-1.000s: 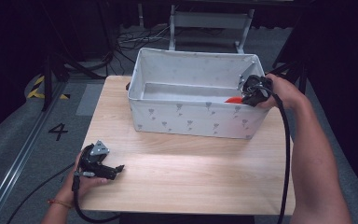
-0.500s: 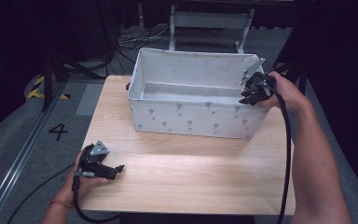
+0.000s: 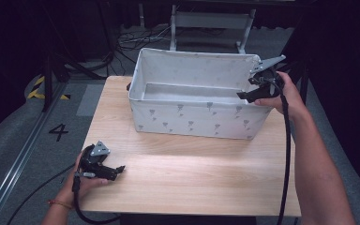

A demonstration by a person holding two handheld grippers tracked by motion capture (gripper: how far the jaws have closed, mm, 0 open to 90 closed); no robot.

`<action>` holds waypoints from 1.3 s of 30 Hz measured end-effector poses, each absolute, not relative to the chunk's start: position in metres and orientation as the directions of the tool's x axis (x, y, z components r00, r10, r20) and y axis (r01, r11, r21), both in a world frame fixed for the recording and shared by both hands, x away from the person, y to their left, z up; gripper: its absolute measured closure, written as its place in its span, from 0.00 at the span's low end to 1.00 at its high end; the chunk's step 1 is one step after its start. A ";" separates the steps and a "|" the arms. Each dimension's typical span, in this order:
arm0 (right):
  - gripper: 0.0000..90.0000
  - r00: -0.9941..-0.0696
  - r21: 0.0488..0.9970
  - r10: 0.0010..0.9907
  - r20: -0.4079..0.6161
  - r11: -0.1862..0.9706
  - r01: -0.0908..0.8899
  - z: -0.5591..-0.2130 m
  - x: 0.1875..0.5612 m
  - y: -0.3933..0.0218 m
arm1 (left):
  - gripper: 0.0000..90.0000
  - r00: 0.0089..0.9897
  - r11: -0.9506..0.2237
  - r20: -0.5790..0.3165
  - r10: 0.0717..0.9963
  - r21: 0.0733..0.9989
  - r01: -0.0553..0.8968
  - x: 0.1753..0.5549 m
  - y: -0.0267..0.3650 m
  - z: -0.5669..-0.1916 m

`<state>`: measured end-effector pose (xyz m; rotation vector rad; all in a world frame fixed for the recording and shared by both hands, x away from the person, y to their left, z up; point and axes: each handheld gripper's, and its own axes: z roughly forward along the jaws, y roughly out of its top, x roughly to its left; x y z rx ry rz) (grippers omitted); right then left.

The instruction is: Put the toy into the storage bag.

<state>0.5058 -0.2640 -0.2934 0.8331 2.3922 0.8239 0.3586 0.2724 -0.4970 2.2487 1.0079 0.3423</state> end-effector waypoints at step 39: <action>0.25 -0.628 0.822 0.741 -0.238 0.498 0.275 -0.274 0.413 -0.268 | 0.01 0.671 -0.499 -0.022 0.741 0.651 0.572 0.359 0.272 -0.497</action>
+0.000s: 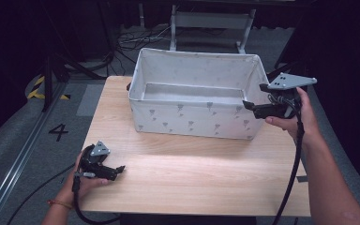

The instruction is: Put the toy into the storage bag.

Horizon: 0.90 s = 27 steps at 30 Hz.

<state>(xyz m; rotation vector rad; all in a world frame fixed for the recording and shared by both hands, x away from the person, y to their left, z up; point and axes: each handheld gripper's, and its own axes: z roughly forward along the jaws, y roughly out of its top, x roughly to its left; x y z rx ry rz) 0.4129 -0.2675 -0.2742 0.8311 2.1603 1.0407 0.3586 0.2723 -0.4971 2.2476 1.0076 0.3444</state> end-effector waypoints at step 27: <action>0.25 -0.636 0.772 0.683 -0.359 0.600 0.208 -0.332 0.339 -0.285 | 0.01 0.670 -0.499 -0.021 0.742 0.650 0.573 0.358 0.272 -0.497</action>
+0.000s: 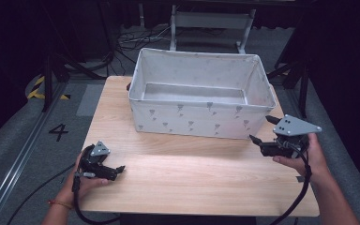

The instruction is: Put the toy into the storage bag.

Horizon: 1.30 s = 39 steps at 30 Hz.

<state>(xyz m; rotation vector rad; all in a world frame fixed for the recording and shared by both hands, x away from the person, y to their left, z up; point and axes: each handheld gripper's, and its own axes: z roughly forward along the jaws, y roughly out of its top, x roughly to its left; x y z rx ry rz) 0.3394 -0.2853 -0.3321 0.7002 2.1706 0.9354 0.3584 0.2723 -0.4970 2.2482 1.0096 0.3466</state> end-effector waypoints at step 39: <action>0.23 -0.579 0.738 0.812 -0.076 0.436 0.515 -0.490 0.323 -0.365 | 0.01 0.670 -0.496 -0.026 0.742 0.650 0.575 0.359 0.272 -0.497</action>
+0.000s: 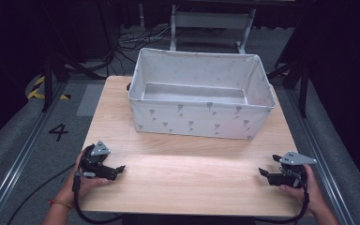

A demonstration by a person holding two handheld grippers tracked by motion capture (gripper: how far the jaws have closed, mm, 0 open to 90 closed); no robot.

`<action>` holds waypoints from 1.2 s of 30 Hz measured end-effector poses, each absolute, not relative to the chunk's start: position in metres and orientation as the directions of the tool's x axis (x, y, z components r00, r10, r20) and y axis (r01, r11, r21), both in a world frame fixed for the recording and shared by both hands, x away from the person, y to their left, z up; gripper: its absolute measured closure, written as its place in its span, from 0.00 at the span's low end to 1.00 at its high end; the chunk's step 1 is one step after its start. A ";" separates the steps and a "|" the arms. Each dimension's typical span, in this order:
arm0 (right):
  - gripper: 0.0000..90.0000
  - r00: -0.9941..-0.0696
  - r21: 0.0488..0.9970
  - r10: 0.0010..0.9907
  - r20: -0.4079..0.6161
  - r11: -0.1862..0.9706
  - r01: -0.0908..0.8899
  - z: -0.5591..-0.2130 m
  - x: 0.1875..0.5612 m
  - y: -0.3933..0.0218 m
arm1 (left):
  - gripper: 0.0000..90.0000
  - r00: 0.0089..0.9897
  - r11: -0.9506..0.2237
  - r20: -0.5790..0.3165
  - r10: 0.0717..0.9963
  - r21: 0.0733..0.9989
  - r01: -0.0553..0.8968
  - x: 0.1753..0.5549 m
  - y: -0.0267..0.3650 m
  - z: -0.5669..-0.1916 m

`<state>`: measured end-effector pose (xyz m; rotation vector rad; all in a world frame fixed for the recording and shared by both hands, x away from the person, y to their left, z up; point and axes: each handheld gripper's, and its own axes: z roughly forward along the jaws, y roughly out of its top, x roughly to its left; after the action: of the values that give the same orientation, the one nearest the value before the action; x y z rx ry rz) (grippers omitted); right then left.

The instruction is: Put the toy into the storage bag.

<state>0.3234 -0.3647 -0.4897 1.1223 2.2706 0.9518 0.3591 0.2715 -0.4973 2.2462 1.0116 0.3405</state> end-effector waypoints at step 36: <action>0.16 -0.537 0.726 0.843 0.016 0.360 0.586 -0.503 0.324 -0.377 | 0.00 0.656 -0.485 -0.028 0.754 0.650 0.585 0.360 0.270 -0.498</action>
<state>0.3242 -0.3771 -0.5026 1.2535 2.2673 0.9864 0.3604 0.2698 -0.4976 2.2378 1.0328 0.3457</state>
